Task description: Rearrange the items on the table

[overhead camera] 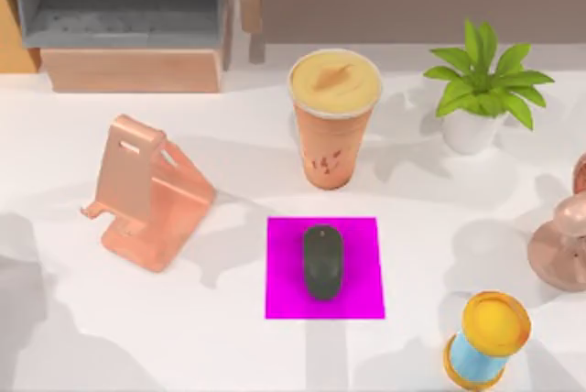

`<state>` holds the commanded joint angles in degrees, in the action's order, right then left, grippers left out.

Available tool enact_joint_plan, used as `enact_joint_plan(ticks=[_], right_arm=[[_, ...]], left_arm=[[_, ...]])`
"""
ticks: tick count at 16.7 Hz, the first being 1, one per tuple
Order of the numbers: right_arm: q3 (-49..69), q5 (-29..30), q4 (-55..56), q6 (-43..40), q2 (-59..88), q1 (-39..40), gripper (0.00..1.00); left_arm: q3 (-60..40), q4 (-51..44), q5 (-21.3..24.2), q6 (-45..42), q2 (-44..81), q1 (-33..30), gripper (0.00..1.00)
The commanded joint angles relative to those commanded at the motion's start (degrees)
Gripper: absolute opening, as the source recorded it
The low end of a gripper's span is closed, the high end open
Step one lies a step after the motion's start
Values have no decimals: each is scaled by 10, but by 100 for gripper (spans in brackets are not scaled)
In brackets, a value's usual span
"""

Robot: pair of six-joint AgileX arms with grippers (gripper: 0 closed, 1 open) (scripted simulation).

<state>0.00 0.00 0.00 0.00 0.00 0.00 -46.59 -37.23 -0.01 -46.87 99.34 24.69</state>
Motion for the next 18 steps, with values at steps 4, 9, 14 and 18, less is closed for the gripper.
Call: enact_joint_plan(ticks=[4, 9, 14, 18], right_arm=[[0, 0, 0, 0, 0, 0, 100], [0, 0, 0, 0, 0, 0, 100], [0, 0, 0, 0, 0, 0, 100], [0, 0, 0, 0, 0, 0, 100]], left_arm=[[0, 0, 0, 0, 0, 0, 85], [0, 0, 0, 0, 0, 0, 47], [0, 0, 0, 0, 0, 0, 10], [0, 0, 0, 0, 0, 0, 0]])
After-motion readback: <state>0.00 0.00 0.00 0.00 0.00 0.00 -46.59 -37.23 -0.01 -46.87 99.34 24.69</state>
